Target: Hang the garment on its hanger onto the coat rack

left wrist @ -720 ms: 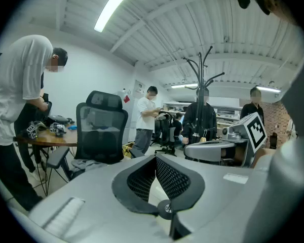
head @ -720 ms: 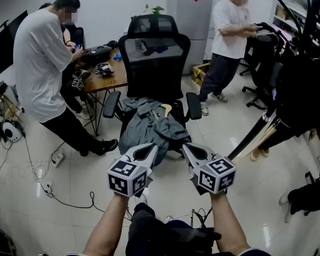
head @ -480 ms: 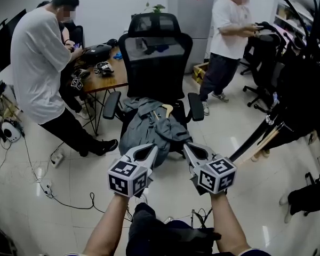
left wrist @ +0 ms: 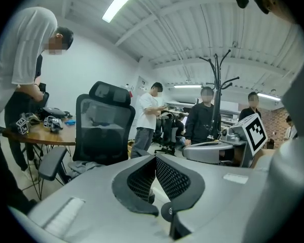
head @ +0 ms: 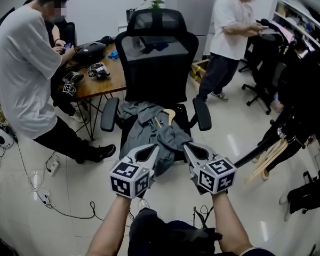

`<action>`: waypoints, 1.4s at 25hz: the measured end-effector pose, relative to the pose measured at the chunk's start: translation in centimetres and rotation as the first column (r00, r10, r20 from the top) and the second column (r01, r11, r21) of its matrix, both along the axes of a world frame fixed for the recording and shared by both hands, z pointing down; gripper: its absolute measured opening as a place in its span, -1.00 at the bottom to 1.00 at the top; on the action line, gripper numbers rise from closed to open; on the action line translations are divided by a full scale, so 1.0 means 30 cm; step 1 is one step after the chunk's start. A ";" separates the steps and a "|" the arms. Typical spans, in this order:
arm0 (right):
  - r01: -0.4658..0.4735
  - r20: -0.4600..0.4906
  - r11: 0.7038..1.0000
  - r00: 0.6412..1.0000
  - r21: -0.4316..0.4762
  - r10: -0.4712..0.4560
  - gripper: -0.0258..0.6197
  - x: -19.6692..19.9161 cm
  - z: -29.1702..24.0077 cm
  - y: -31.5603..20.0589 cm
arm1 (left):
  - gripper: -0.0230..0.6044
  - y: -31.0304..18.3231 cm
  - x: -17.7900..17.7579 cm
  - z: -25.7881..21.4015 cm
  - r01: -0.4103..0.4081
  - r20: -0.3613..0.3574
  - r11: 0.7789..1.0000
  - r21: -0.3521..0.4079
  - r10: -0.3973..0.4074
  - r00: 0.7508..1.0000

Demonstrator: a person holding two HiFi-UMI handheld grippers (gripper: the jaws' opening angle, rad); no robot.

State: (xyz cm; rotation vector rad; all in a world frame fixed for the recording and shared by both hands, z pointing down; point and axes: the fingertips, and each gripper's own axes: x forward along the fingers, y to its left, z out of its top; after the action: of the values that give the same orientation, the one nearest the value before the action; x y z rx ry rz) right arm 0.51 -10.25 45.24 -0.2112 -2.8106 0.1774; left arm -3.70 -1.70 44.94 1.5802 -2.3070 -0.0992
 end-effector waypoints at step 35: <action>-0.323 -0.610 0.930 0.777 -0.176 0.155 -0.38 -0.826 1.223 -0.513 | -0.97 -0.432 -0.811 0.729 -0.157 -0.229 0.946 -0.285 0.092 0.969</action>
State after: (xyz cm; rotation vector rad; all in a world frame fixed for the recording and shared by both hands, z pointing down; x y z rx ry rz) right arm -24.26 -25.63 81.95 0.1364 -2.1661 0.5858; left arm -28.04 -14.66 66.79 1.4766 -1.9462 0.1059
